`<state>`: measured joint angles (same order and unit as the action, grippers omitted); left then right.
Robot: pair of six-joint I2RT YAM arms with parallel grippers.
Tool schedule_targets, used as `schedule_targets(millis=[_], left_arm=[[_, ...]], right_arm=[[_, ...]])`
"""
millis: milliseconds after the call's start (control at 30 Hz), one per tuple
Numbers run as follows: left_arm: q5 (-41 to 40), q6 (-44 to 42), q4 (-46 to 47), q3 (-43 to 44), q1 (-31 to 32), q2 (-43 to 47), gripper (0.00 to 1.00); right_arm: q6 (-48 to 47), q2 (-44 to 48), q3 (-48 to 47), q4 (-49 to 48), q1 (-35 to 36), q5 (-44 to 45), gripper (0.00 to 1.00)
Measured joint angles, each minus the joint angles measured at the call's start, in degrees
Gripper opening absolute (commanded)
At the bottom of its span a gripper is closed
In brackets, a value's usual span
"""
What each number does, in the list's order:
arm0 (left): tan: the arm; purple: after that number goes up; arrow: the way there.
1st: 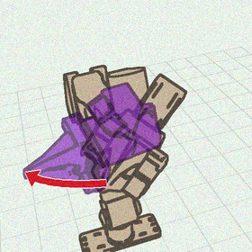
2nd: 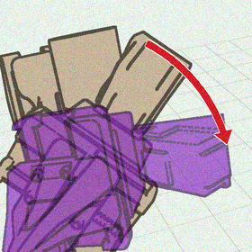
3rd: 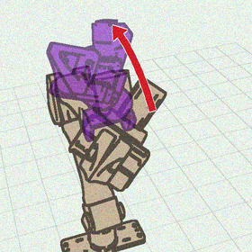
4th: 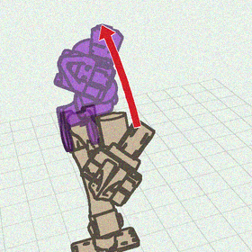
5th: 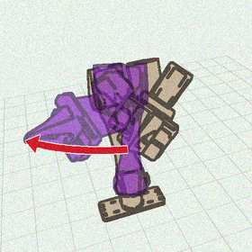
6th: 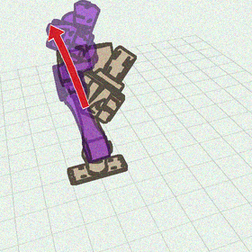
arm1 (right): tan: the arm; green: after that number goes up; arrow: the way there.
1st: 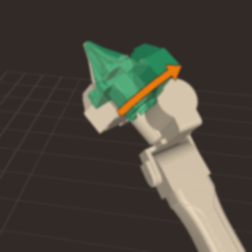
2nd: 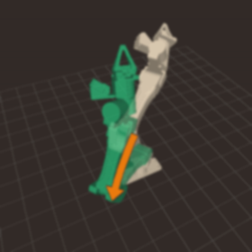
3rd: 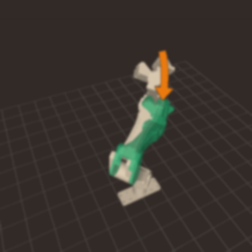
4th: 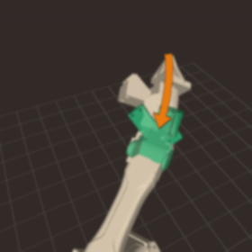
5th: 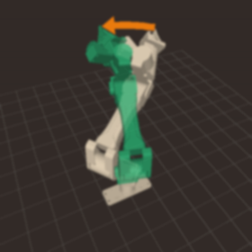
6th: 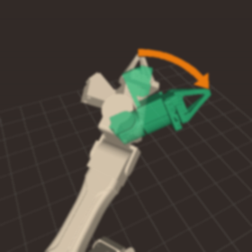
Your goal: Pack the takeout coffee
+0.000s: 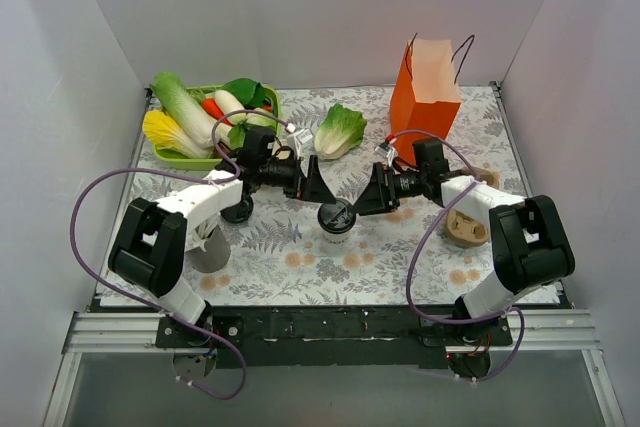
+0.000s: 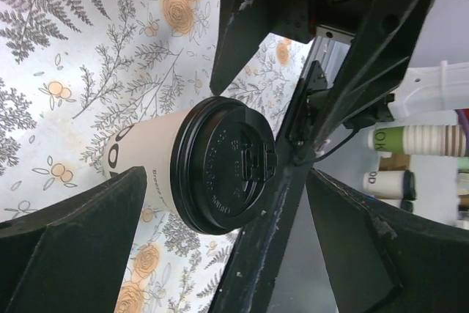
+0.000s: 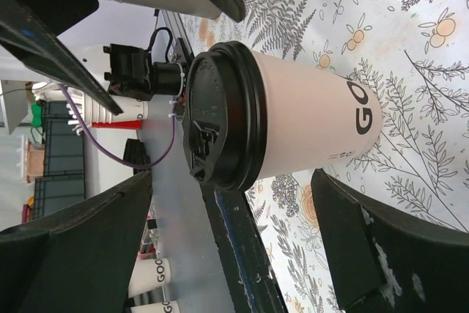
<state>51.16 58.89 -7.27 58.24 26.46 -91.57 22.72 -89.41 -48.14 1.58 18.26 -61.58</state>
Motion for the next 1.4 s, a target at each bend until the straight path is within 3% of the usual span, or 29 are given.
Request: schedule_targets(millis=[367, 933, 1400], left_arm=[[5.2, 6.8, 3.1, -5.3, -2.4, 0.0, 0.91], [9.9, 7.0, 4.2, -7.4, -2.4, -4.0, 0.88], [14.3, 21.9, 20.4, -11.0, -2.8, -9.1, 0.88]], right_arm=[[4.1, -4.9, -1.2, -3.7, 2.5, -0.9, 0.97], [7.5, -11.0, -3.1, -5.7, 2.6, -1.3, 0.94], [7.7, -13.1, -4.2, -6.0, 2.7, -1.2, 0.93]])
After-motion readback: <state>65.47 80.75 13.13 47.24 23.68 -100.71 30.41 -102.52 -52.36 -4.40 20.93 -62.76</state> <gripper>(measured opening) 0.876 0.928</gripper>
